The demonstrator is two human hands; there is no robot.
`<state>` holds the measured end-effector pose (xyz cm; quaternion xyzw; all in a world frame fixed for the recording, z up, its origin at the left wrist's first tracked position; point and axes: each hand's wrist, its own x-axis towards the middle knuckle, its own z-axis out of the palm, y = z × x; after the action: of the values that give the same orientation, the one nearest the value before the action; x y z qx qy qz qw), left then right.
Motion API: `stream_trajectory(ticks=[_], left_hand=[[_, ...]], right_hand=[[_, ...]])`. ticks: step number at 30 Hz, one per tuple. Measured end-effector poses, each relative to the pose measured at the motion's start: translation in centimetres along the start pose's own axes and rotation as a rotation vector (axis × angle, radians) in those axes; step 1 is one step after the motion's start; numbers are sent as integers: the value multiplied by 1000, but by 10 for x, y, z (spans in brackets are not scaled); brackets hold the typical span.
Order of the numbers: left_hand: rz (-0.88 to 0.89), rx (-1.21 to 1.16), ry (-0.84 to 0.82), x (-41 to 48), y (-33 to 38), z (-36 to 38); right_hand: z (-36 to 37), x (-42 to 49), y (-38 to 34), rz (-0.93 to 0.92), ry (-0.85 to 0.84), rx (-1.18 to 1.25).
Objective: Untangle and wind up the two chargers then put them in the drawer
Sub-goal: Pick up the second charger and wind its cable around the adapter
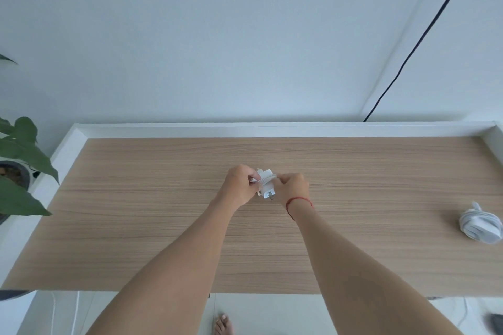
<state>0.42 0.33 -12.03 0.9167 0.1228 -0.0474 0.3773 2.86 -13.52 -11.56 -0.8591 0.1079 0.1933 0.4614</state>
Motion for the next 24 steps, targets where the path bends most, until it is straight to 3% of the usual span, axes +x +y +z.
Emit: stream_trajectory(ticks=[7, 15, 18, 24], left_hand=[[36, 16, 7, -6, 3, -1], [-31, -28, 288, -35, 8, 28], [-26, -114, 263, -33, 4, 27], [-26, -119, 64, -24, -9, 5]], right_hand=[[-11, 9, -30, 68, -76, -212], [-2, 15, -26, 86, 3, -259], [-1, 15, -27, 94, 1, -259], [-2, 17, -26, 99, -7, -217]])
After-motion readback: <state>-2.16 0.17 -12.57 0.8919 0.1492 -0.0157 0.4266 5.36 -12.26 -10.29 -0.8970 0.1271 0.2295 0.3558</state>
